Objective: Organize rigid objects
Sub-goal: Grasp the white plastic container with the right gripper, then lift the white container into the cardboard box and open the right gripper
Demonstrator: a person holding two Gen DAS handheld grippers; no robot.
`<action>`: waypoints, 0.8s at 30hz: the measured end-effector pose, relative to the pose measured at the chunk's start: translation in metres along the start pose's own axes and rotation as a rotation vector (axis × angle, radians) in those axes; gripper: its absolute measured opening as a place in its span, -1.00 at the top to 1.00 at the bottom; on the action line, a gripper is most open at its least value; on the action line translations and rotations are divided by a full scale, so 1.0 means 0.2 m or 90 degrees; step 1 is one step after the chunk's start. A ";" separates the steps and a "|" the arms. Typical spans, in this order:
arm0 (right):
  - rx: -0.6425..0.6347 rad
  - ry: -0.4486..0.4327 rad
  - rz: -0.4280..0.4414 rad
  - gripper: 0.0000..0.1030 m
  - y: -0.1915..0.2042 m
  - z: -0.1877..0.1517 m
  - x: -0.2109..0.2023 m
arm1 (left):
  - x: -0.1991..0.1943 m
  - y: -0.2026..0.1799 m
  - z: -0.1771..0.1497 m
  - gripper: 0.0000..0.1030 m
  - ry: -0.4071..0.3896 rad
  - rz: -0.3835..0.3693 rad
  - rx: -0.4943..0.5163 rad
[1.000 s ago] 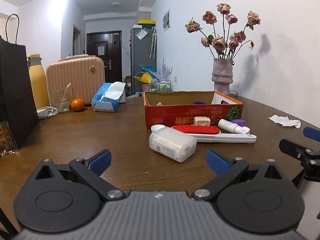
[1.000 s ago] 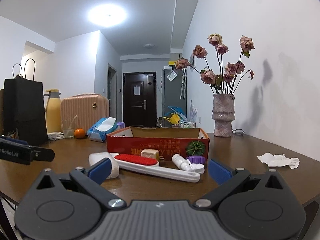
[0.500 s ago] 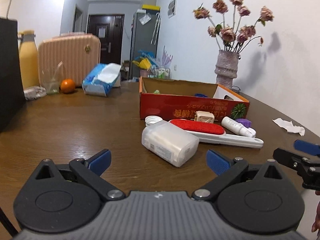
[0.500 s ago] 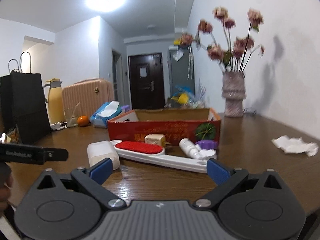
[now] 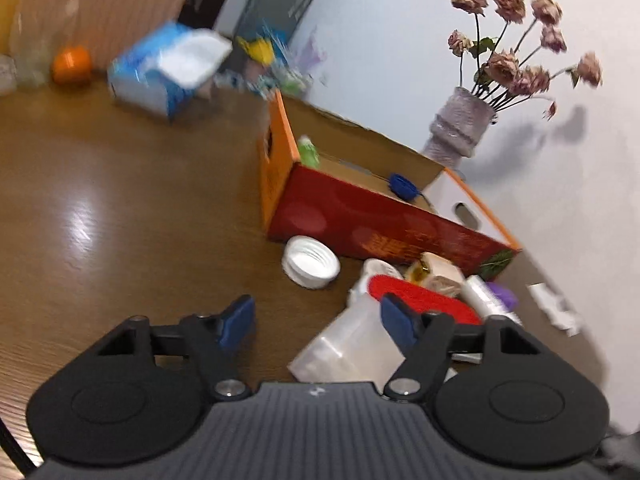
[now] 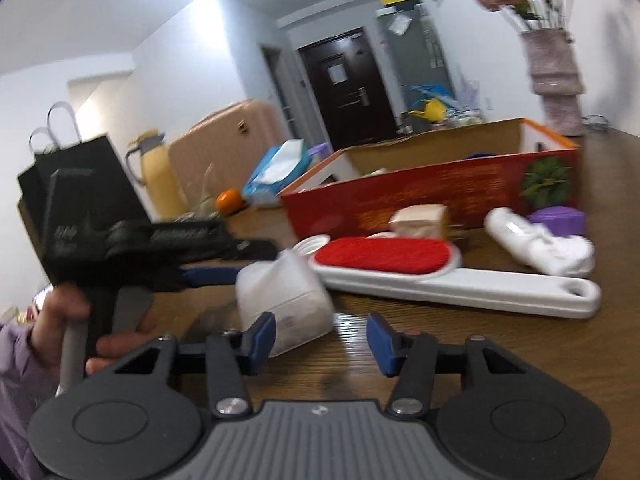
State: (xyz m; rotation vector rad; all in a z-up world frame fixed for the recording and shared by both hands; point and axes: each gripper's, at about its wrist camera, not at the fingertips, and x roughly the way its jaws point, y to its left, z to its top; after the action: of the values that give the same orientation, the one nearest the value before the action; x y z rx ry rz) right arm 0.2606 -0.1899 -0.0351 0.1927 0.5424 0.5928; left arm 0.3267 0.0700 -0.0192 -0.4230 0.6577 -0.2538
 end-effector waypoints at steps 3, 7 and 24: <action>0.010 0.010 0.013 0.01 0.02 0.01 0.06 | 0.00 -0.01 -0.03 -0.11 0.020 -0.054 0.003; 0.033 0.003 0.009 0.12 0.01 0.01 0.06 | -0.05 -0.03 -0.11 -0.13 0.032 -0.086 0.005; 0.132 -0.048 -0.032 0.35 -0.20 0.07 -0.05 | -0.13 -0.10 -0.22 0.07 -0.012 -0.069 -0.080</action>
State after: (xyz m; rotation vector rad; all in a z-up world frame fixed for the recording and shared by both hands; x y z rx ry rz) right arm 0.2799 -0.2285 -0.0318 0.3949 0.5341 0.4782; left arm 0.2763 0.0491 -0.0271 -0.5819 0.6342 -0.3125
